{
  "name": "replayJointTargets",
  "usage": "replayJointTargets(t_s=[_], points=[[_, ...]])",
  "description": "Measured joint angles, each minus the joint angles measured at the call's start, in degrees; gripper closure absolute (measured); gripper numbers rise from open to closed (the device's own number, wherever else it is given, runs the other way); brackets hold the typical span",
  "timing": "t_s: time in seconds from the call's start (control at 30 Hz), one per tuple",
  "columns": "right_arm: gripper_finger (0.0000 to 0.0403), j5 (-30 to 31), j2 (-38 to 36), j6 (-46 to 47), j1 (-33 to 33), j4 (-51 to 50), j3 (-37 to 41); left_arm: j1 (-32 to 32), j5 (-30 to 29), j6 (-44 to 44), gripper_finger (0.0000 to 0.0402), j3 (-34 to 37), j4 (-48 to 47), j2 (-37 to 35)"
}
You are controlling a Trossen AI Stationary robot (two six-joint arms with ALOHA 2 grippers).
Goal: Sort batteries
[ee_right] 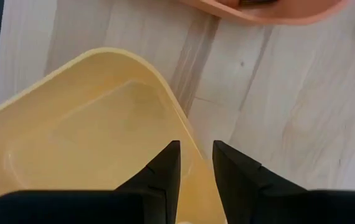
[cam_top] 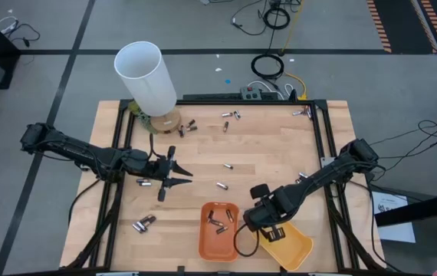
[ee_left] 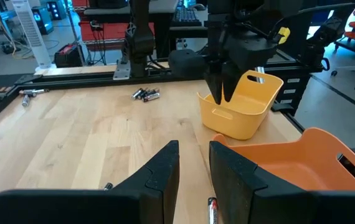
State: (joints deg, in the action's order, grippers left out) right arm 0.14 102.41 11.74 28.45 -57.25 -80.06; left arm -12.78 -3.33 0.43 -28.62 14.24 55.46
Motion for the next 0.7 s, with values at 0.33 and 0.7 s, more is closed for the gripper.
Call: replayJointTargets(t_s=[0.33, 0.7], points=[[0.0319, -0.28, 0.04, -4.05, -1.19, 3.73, 4.67, 0.0, 0.02, -4.51, 0.0304, -0.09, 2.28, 5.8], [0.0322, -0.57, 0.04, -4.47, -1.46, 7.93, 8.33, 0.0, 9.27, -4.99, 0.0304, -0.09, 11.93, 14.49]])
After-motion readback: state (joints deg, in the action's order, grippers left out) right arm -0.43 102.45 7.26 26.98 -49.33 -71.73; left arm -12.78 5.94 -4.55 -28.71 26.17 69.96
